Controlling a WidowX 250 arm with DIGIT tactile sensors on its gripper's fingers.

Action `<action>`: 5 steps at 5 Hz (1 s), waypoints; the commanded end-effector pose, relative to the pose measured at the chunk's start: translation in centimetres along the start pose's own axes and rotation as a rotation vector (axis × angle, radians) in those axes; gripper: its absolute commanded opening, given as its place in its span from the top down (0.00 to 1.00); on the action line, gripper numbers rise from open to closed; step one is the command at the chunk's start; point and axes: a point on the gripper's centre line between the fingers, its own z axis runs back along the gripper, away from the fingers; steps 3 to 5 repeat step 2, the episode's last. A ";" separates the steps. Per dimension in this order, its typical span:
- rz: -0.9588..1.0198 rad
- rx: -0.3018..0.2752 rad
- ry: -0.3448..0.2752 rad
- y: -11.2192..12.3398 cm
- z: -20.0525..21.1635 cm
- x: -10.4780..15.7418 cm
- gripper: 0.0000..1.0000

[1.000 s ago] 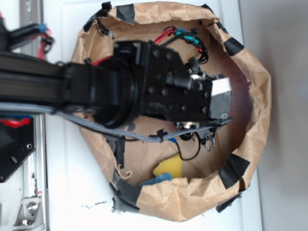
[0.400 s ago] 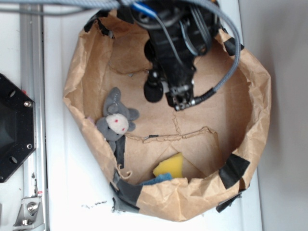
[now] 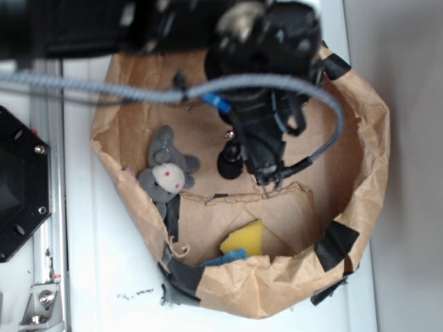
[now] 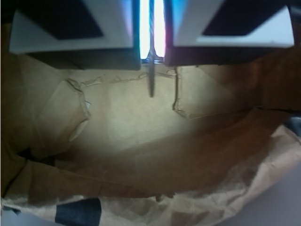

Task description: Grab the silver keys.

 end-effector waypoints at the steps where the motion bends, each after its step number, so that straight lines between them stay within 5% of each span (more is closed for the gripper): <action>1: -0.104 0.023 -0.093 -1.2 1.3 -0.4 1.00; 5: -0.098 0.044 -0.083 -1.3 0.7 -0.4 1.00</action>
